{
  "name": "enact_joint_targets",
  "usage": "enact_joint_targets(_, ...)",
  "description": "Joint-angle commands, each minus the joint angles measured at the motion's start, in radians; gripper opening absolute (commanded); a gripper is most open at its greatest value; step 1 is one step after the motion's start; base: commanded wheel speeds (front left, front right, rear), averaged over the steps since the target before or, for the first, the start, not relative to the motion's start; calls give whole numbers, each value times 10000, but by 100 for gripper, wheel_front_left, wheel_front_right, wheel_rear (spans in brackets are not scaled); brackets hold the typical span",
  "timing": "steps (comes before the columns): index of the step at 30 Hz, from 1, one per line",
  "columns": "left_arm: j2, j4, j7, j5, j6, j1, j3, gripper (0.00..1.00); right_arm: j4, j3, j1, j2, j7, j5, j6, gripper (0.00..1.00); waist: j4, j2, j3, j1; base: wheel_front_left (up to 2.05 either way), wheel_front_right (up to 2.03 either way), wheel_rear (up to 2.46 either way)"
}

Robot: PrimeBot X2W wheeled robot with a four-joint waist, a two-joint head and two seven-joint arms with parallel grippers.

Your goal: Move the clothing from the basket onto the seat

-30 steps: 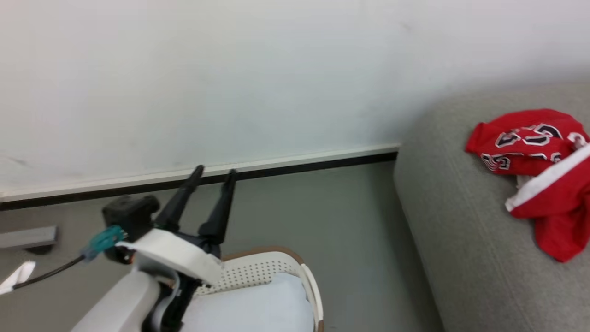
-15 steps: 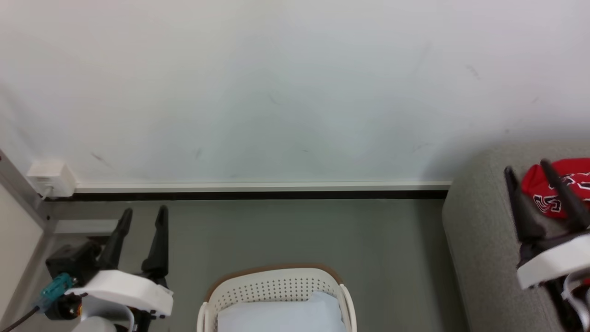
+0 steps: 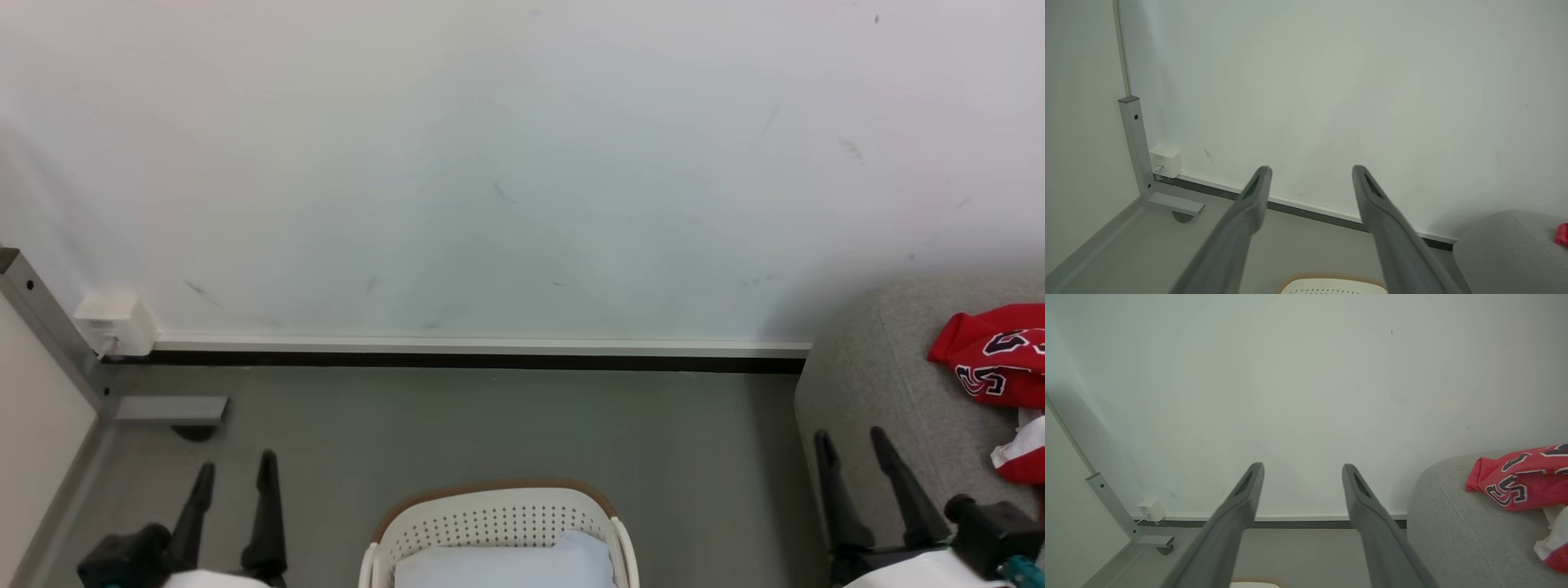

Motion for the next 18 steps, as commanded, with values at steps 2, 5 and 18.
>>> enact_joint_targets(2,-239,124,-3,455,-191,261,194,100,-136,109,142,109,-45,-322,-23,100,-58,-1,20,0,0,0,0)
enact_joint_targets(5,-608,226,-3,1058,-442,426,411,100,-311,188,281,273,-41,-679,-23,100,-92,-1,65,0,0,0,0)
enact_joint_targets(18,-1482,397,-3,2480,-1404,287,1548,100,-383,83,474,828,-46,-1295,-23,100,-157,-1,90,0,0,0,0)
